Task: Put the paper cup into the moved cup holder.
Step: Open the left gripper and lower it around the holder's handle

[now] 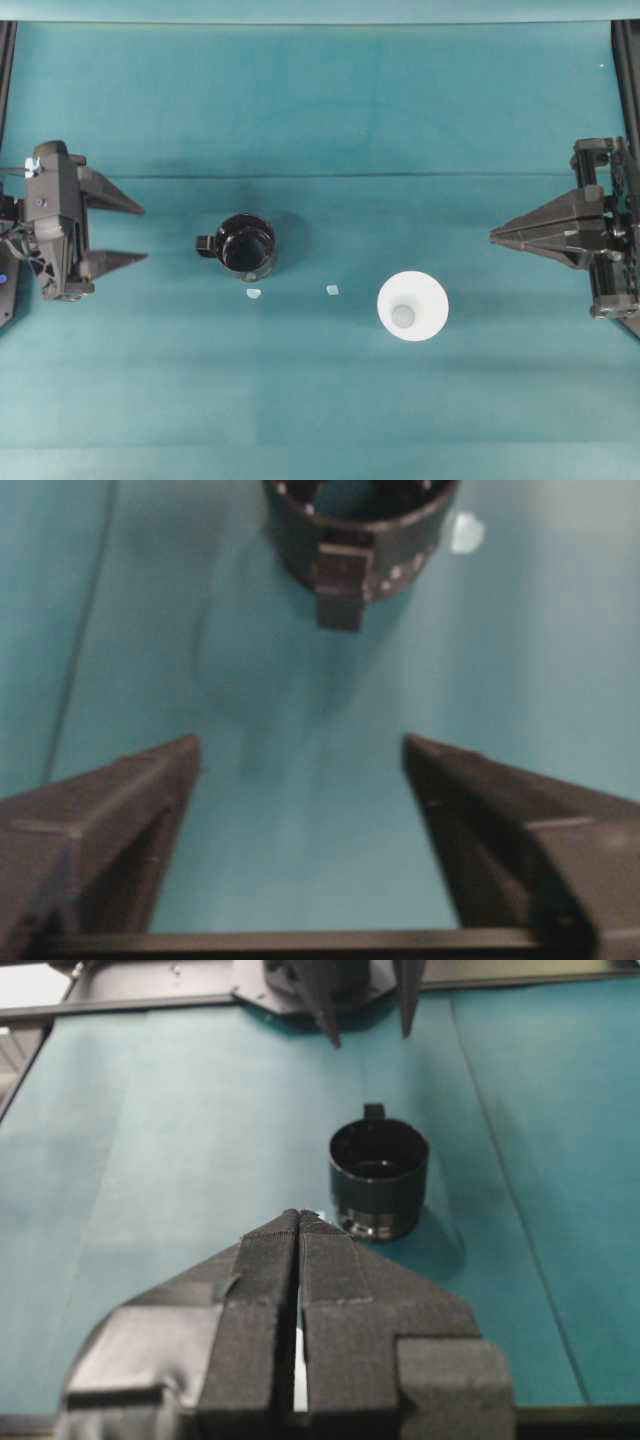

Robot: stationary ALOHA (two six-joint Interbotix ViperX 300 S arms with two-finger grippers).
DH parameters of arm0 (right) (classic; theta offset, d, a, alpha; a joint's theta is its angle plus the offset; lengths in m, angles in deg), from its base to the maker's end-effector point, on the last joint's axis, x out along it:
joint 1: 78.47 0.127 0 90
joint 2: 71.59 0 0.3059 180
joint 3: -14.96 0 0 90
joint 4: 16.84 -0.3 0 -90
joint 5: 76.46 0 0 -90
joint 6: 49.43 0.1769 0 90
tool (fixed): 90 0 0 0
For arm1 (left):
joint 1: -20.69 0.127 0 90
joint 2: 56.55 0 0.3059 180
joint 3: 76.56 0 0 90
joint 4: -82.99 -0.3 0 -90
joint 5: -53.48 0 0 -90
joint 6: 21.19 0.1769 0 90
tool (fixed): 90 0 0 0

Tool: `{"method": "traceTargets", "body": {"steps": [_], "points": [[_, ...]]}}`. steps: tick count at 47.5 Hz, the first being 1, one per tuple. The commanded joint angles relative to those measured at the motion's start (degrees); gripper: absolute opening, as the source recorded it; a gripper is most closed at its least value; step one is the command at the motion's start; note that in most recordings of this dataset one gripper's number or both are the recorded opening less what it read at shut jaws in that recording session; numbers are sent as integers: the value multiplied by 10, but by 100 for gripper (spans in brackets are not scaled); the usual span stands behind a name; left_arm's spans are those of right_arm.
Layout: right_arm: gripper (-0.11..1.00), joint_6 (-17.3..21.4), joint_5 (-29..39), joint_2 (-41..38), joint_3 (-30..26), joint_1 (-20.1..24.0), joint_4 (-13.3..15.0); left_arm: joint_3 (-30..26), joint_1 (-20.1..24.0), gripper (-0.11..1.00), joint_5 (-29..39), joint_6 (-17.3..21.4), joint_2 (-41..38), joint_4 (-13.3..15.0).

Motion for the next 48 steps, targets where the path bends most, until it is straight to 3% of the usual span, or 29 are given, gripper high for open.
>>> {"method": "traceTargets", "body": {"steps": [1, 6, 16, 30, 48], "points": [[2, 6, -2, -4, -13, -2, -2, -4, 2, 92, -5, 7, -12, -2], [2, 7, 1, -4, -13, -4, -2, -7, 2, 87, -8, 39, -29, -2], [2, 7, 4, -4, -14, -5, -2, -33, 2, 87, -34, 76, -84, -2], [2, 7, 4, -4, -13, -5, -2, -64, 2, 87, -90, 69, -170, -2], [2, 18, 8, -4, -13, -5, -2, -96, 2, 87, -100, 69, -214, -2]]}}
